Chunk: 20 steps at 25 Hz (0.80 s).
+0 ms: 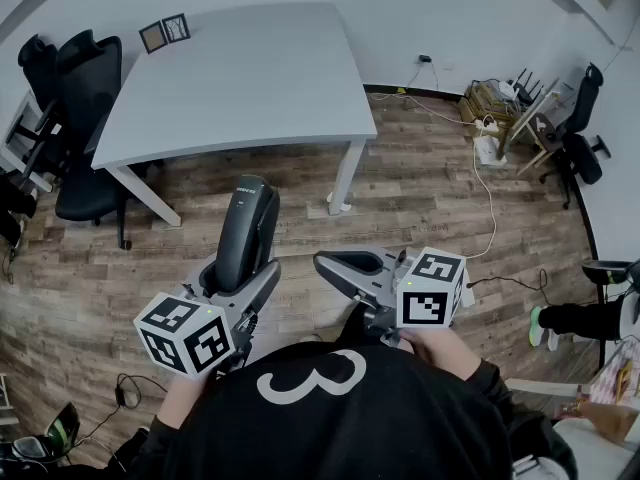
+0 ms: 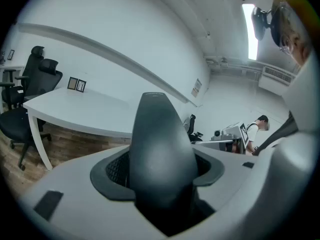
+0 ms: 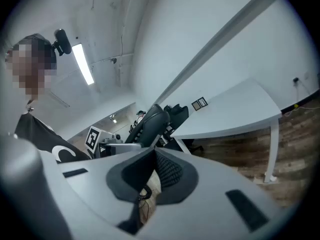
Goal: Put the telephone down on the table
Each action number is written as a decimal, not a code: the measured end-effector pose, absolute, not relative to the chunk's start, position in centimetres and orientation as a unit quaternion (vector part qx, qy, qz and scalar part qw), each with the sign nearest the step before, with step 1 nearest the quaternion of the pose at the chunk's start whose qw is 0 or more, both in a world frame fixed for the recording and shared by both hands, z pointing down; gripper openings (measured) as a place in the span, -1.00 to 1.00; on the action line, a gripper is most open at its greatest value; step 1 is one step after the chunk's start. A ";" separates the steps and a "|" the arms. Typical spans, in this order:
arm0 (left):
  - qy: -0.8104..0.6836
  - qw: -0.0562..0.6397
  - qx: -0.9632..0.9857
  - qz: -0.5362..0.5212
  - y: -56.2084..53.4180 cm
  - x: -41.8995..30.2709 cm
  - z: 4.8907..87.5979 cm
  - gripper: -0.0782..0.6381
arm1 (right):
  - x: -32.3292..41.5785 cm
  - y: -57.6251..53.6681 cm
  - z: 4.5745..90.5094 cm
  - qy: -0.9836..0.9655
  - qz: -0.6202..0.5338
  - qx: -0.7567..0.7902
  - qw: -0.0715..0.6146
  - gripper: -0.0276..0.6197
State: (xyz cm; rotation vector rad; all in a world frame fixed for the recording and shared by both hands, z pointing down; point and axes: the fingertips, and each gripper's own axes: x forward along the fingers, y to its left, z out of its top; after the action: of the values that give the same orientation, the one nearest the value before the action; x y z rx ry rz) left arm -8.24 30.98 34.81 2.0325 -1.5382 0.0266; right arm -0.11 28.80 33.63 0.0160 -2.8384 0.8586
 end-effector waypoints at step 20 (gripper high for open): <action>-0.577 0.295 0.762 0.016 27.8 -7.6 35.6 0.04 | 0.3 24.7 33.9 -0.950 0.304 0.011 0.076 -0.89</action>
State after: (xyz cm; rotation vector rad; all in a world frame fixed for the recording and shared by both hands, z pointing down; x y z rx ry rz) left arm -7.64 27.81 35.61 2.0275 -1.5351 0.0418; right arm 0.32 24.68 33.93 0.0326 -2.8469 0.9099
